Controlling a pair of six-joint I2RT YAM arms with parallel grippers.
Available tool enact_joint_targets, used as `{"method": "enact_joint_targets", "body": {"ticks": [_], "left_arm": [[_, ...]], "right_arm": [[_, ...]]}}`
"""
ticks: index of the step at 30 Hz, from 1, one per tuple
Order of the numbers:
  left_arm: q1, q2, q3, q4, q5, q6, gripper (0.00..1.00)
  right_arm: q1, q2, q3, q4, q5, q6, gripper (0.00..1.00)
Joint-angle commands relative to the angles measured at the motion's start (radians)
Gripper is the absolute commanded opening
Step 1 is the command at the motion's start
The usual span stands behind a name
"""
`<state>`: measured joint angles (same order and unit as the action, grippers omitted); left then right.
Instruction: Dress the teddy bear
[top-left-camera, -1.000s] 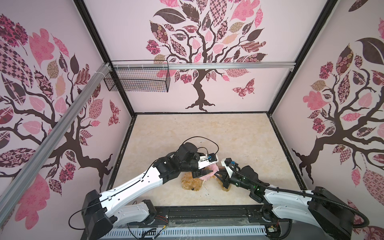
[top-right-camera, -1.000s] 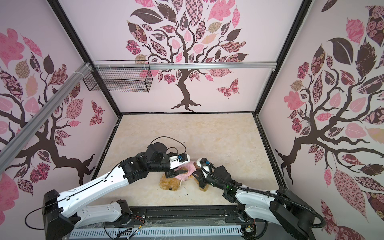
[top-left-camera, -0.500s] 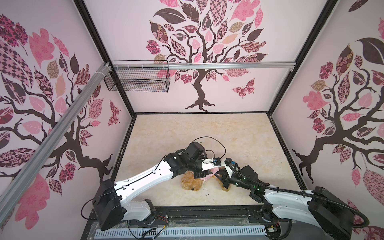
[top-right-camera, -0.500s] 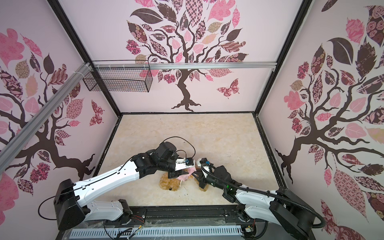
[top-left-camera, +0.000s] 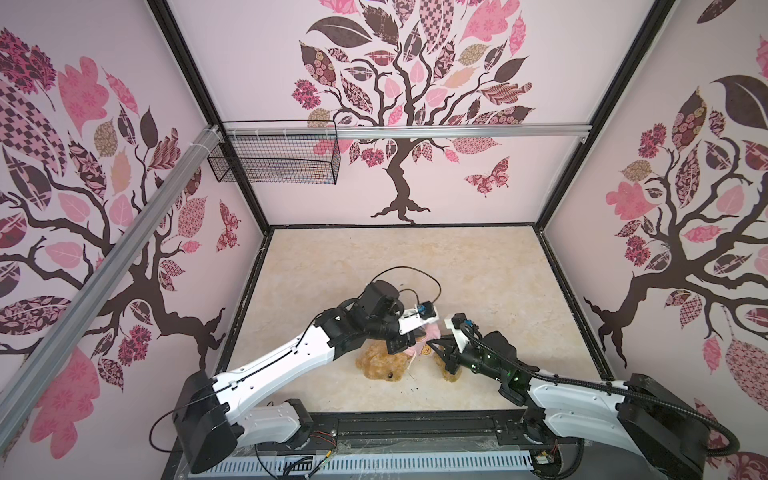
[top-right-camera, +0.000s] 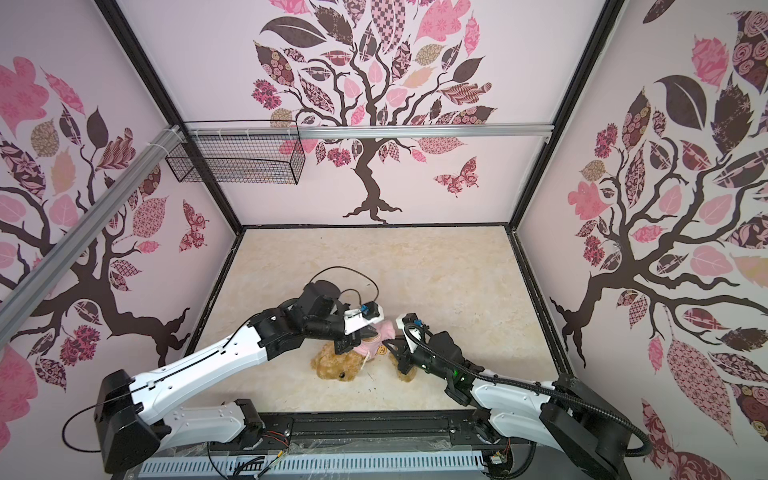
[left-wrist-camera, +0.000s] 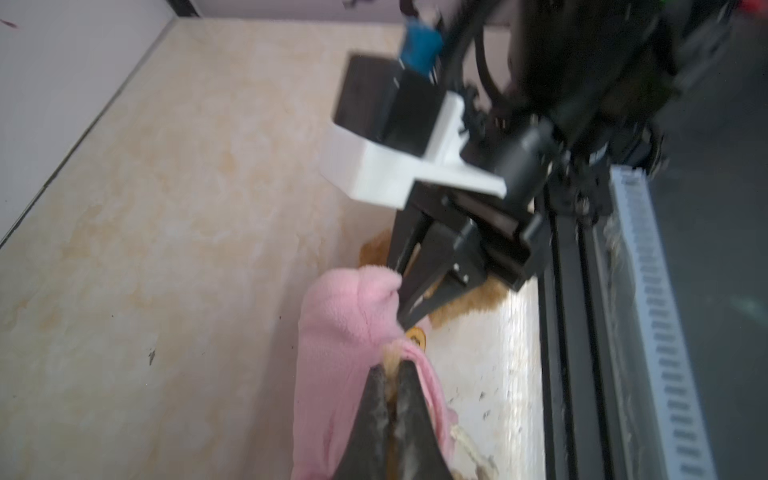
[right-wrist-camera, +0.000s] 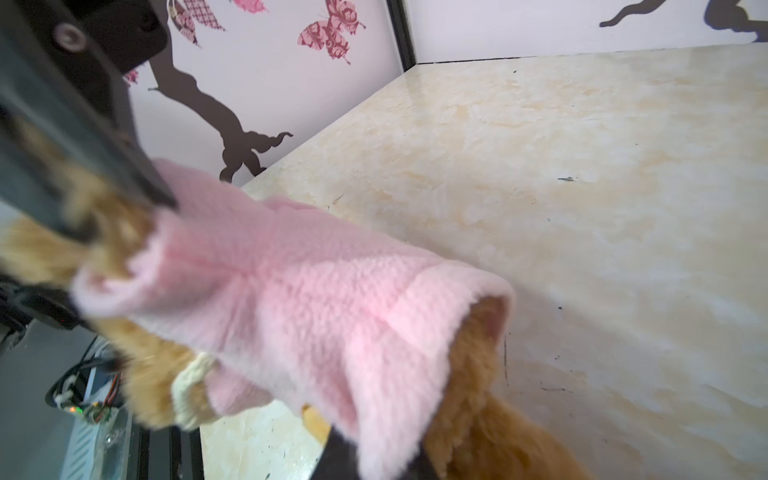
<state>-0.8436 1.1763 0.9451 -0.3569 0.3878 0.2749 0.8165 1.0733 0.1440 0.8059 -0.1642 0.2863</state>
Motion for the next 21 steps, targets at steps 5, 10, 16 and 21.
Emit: {"method": "enact_joint_targets", "body": {"ticks": [5, 10, 16, 21], "left_arm": [[0.094, -0.167, -0.221, 0.679, 0.037, -0.654, 0.0], [0.094, -0.158, -0.241, 0.538, 0.004, -0.572, 0.0], [0.093, -0.109, -0.236, 0.347, -0.026, -0.43, 0.0], [0.092, -0.061, -0.22, 0.332, 0.015, -0.432, 0.0]], "right_arm": [[-0.001, -0.004, 0.004, -0.155, 0.203, 0.087, 0.01], [-0.001, -0.05, 0.036, -0.182, 0.158, -0.006, 0.23], [-0.001, -0.191, 0.081, -0.264, 0.156, -0.162, 0.62], [0.018, -0.23, 0.114, -0.253, 0.132, -0.263, 0.74]]}}
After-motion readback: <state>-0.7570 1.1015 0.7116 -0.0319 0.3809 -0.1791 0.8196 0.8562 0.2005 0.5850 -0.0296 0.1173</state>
